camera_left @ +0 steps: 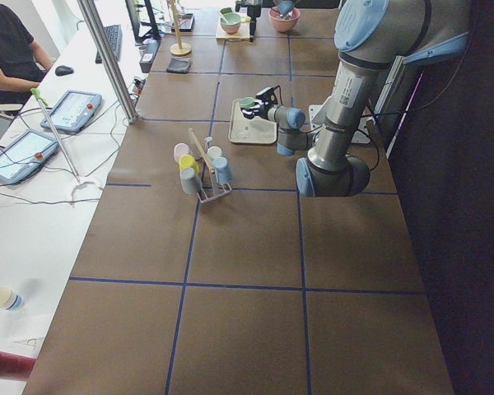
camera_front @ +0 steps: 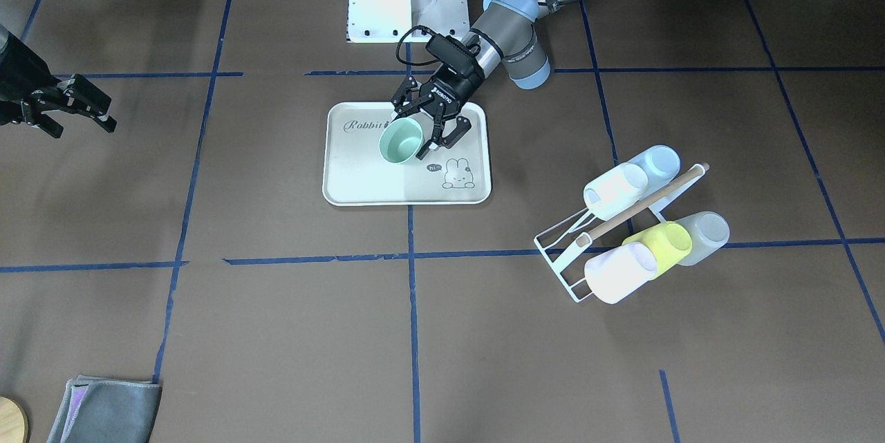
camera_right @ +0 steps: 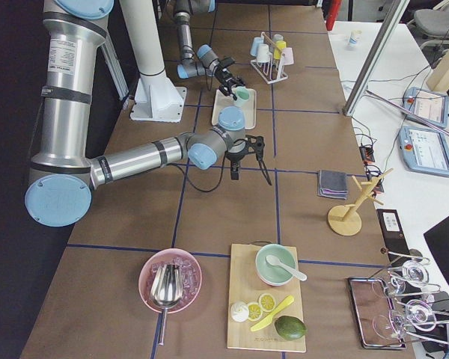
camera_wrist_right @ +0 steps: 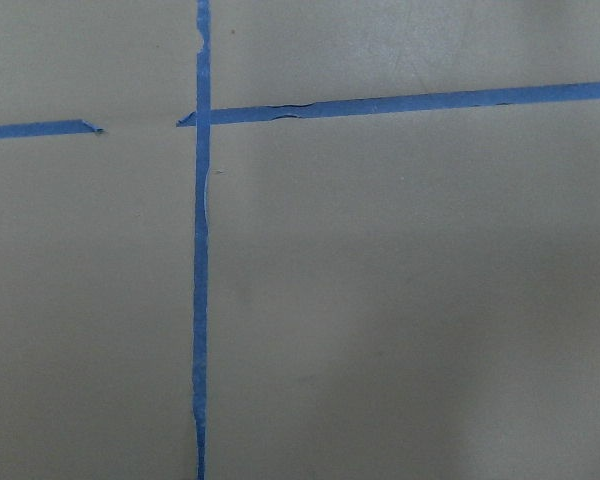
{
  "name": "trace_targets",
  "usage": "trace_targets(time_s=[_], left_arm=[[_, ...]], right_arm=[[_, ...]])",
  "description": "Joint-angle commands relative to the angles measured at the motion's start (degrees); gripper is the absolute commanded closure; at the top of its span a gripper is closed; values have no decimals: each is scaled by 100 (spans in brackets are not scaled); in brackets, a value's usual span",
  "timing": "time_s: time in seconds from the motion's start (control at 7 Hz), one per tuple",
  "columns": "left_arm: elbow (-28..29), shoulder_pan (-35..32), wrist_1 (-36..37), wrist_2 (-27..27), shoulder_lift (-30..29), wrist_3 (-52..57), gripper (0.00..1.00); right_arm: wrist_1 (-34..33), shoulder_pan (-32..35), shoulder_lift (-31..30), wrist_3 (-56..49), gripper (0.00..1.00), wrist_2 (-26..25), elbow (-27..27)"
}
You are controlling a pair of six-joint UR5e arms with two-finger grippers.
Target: Pick up and place green cup on tray
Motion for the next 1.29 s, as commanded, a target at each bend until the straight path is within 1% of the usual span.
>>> trace_targets(time_s=[0.0, 0.14, 0.29, 0.43, 0.57, 0.71, 0.86, 1.0, 1.14], left_arm=[[5, 2, 0, 0, 0, 3, 19], [5, 2, 0, 0, 0, 3, 18], [5, 2, 0, 0, 9, 3, 12], [5, 2, 9, -9, 9, 3, 10], [5, 2, 9, -9, 18, 12, 10], [-21, -7, 9, -26, 9, 64, 7], [-247, -15, 44, -52, 18, 256, 5], [-650, -42, 279, -70, 96, 441, 4], [-1132, -68, 716, -79, 193, 451, 4]], right_arm=[[0, 7, -16, 0, 0, 9, 0], [0, 7, -16, 0, 0, 9, 0], [0, 7, -16, 0, 0, 0, 0], [0, 16, -16, 0, 0, 0, 0], [-9, 16, -7, 0, 0, 0, 0], [-9, 7, -7, 0, 0, 0, -9], [-9, 7, -7, -9, 0, 0, -26], [-9, 7, 1, -9, 0, 0, -27], [-9, 7, 2, -9, 0, 0, -27]])
